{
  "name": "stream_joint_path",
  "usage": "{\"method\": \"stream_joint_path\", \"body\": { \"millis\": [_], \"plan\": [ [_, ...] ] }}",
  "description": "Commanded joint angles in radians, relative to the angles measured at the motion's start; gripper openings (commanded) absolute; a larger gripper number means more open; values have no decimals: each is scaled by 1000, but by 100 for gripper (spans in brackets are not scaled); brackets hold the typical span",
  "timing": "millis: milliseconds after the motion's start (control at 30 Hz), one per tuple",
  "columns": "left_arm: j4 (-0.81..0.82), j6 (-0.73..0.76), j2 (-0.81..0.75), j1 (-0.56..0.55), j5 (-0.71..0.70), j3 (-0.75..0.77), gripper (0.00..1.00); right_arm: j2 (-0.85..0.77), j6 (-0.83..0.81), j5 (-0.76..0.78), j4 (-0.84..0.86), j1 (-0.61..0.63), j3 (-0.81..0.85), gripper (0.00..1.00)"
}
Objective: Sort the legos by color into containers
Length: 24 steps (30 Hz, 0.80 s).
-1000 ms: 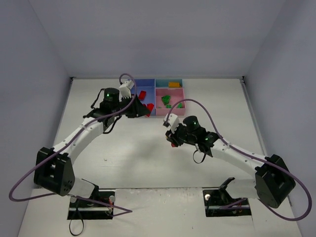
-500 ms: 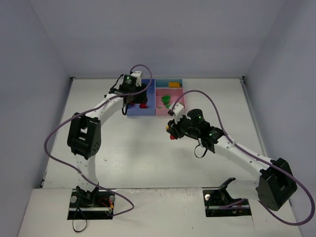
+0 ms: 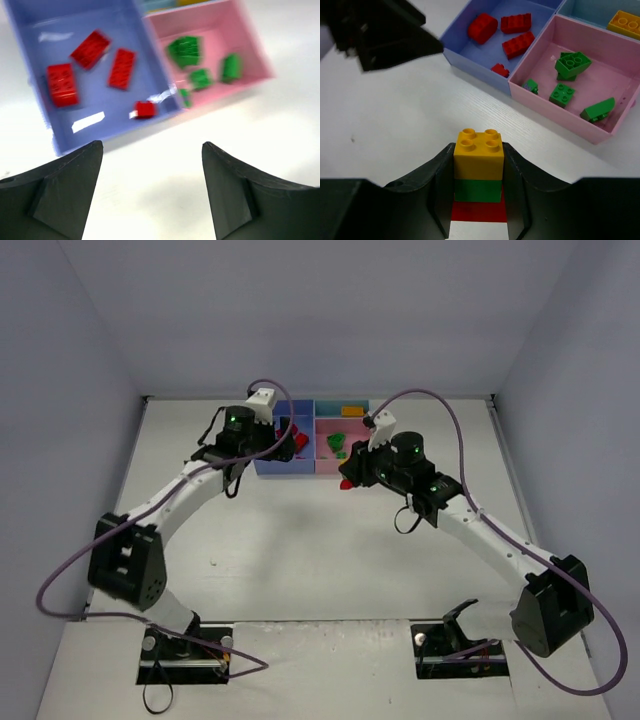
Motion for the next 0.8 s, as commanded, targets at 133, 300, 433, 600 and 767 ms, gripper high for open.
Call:
{"method": "stream_joint_path", "body": {
  "millis": [133, 300, 433, 600, 767],
  "plan": [
    [420, -122, -354, -27, 291, -289, 73, 2, 219, 25, 209, 4, 90, 0],
    [365, -188, -398, -111, 299, -301, 76, -3, 217, 43, 263, 27, 82, 0],
    [394, -229, -420, -180, 247, -318, 77, 2, 209, 105, 281, 57, 80, 0],
    [419, -267, -423, -219, 200, -337, 77, 2, 216, 183, 309, 87, 68, 0],
    [413, -263, -415, -243, 102, -331, 77, -6, 225, 232, 326, 107, 59, 0]
  ]
}}
